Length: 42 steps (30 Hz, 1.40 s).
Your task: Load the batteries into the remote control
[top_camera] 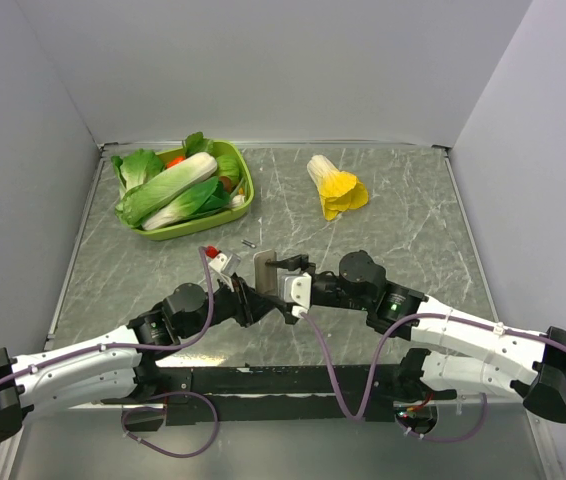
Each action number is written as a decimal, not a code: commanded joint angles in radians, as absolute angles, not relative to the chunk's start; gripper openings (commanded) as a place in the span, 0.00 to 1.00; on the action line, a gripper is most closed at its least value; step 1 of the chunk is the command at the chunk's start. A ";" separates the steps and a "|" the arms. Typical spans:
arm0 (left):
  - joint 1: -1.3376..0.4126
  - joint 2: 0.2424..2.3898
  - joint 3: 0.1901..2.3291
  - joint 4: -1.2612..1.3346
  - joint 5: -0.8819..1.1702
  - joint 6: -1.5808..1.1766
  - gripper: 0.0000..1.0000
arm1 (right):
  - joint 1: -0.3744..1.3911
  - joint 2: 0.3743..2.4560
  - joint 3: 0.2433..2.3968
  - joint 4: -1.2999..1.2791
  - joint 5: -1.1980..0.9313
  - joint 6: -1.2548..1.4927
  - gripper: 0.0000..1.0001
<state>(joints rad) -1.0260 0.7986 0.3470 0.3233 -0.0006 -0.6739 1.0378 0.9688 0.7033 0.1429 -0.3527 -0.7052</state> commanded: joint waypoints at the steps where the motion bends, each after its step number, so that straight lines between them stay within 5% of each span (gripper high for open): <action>1: -1.026 0.776 0.390 0.356 0.018 -0.666 0.01 | 1.029 0.973 0.741 0.163 -0.330 -0.727 0.72; 42: -1.025 0.775 0.405 0.379 0.080 -0.676 0.01 | 1.022 0.972 0.739 0.156 -0.285 -0.764 0.73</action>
